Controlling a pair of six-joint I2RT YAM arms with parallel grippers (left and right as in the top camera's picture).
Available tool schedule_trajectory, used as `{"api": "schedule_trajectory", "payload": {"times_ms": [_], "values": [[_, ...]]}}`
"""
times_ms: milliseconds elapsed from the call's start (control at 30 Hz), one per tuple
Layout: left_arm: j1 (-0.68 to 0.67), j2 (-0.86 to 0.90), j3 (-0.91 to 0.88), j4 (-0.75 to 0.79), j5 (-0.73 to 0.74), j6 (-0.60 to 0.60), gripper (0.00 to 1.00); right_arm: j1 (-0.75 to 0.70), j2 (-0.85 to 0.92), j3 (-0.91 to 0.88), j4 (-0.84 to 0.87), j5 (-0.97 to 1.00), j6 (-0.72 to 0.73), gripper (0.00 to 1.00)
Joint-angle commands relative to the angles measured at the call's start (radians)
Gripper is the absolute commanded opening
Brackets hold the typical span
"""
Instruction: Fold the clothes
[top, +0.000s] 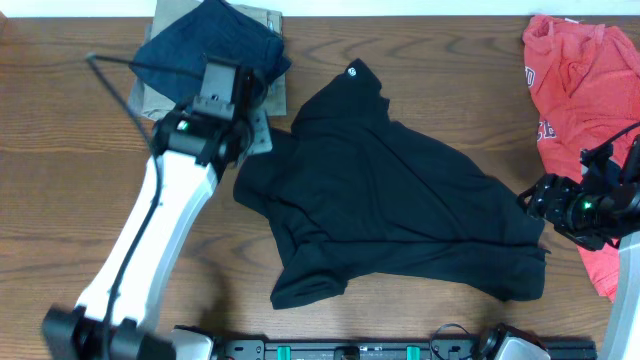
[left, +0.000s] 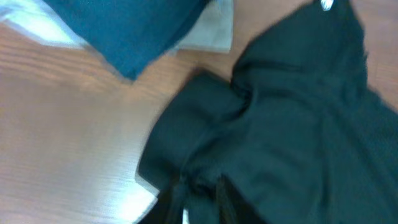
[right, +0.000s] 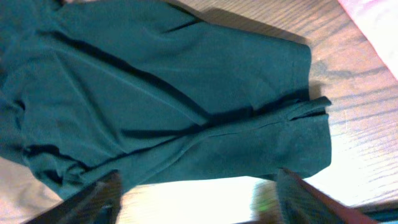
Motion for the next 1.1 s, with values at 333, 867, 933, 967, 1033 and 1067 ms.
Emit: {"api": "schedule_trajectory", "payload": {"times_ms": [333,867,933,967,1033,1067], "values": [[0.006,0.337,0.002,0.369,0.052,0.056,0.06,-0.002,-0.011,-0.002,0.027,-0.033,-0.024,0.47],[-0.001,0.348,0.001,-0.004,0.187,0.019,0.29,0.000,0.155,-0.095,0.262,0.098,0.169,0.71],[-0.002,0.348,-0.002,-0.034,0.187,0.019,0.47,-0.001,0.208,-0.095,0.284,0.116,0.182,0.75],[-0.002,0.348,-0.005,-0.046,0.187,0.019,0.56,-0.001,0.235,-0.095,0.293,0.148,0.203,0.75],[-0.002,0.348,-0.019,-0.057,0.180,0.019,0.69,-0.002,0.288,-0.096,0.299,0.241,0.276,0.77],[-0.002,0.348,-0.026,-0.059,0.177,0.019,0.72,-0.002,0.305,-0.095,0.300,0.267,0.300,0.78]]}}
